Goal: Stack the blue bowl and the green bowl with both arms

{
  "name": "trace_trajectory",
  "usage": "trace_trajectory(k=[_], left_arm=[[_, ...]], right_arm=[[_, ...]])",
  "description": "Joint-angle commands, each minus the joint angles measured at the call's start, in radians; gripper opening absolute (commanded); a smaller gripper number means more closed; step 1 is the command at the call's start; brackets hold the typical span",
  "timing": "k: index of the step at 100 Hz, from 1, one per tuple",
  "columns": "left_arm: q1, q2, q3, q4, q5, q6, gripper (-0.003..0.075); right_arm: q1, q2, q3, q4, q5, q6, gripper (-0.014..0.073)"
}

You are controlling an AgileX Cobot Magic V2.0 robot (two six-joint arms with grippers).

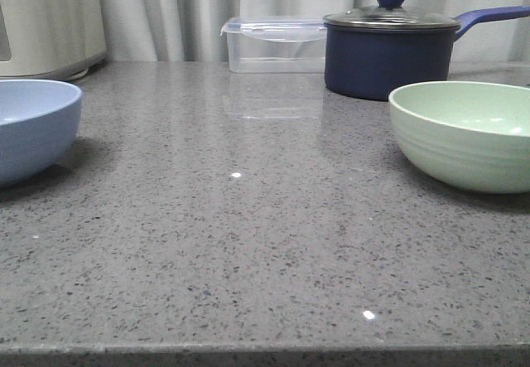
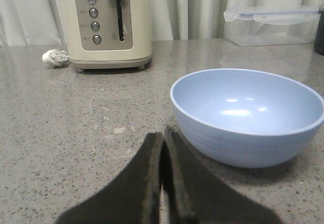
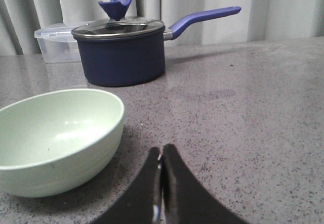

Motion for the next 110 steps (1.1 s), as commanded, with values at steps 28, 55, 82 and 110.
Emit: trace_trajectory(k=[28, 55, 82, 110], left_arm=[[0.000, -0.001, -0.077, -0.007, -0.060, -0.012, -0.0020], [0.000, 0.167, -0.299, 0.039, 0.079, -0.012, -0.0020], [0.000, 0.378, -0.479, 0.039, 0.085, -0.012, -0.0020], [0.000, 0.528, -0.564, 0.039, 0.080, -0.012, 0.0088]], right_arm=[[-0.004, 0.002, -0.081, -0.010, 0.044, 0.002, -0.0080], [-0.004, 0.162, -0.283, -0.010, 0.208, 0.002, -0.0077], [-0.004, 0.350, -0.464, -0.010, 0.356, 0.002, -0.0078], [-0.004, 0.500, -0.592, 0.021, 0.507, 0.002, 0.0015]])
